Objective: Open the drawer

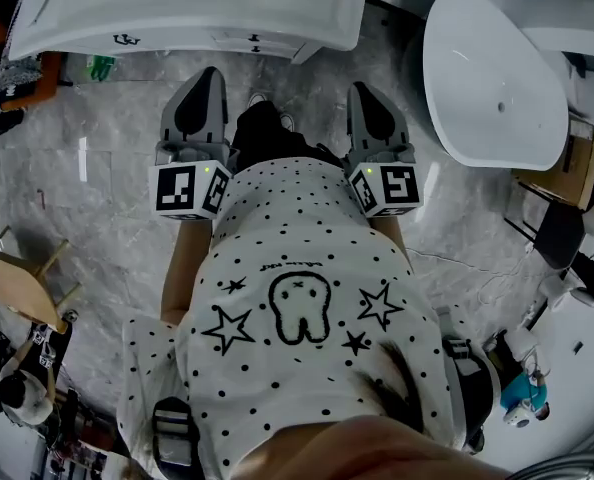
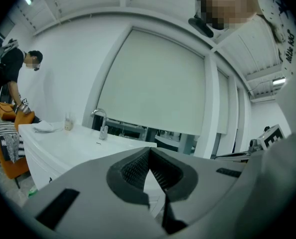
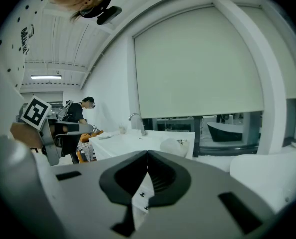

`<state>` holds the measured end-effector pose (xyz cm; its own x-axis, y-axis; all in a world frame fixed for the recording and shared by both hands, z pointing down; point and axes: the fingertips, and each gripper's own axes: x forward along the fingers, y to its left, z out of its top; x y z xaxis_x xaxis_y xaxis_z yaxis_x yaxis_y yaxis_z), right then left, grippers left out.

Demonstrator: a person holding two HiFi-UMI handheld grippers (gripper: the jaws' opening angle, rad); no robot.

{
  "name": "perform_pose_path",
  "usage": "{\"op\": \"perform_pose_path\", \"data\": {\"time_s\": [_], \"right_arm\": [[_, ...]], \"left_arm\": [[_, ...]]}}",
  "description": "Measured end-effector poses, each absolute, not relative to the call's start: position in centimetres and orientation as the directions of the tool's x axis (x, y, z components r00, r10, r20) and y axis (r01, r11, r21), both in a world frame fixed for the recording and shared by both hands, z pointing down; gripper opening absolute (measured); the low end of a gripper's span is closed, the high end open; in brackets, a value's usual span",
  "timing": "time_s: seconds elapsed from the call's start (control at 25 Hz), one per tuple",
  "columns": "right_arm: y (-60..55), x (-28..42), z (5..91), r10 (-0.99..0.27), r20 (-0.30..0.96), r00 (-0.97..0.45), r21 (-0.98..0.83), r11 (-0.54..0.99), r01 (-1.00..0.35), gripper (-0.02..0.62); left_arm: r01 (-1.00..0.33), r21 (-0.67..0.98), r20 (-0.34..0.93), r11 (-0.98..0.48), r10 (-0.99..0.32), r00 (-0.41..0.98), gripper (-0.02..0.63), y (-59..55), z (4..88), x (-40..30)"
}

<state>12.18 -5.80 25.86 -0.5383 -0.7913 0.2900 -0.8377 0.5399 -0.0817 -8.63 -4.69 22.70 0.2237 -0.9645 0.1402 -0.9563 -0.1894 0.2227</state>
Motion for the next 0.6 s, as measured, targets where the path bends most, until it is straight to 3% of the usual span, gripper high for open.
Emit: {"op": "perform_pose_path", "data": {"time_s": [0.6], "right_arm": [[-5.04,13.26,26.33,-0.817,0.311,-0.486,-0.088,0.485,-0.870,0.014]], "left_arm": [[-0.943,0.243,0.170,-0.228,-0.947,0.273,0.003,-5.10,23.24,-7.57]]}}
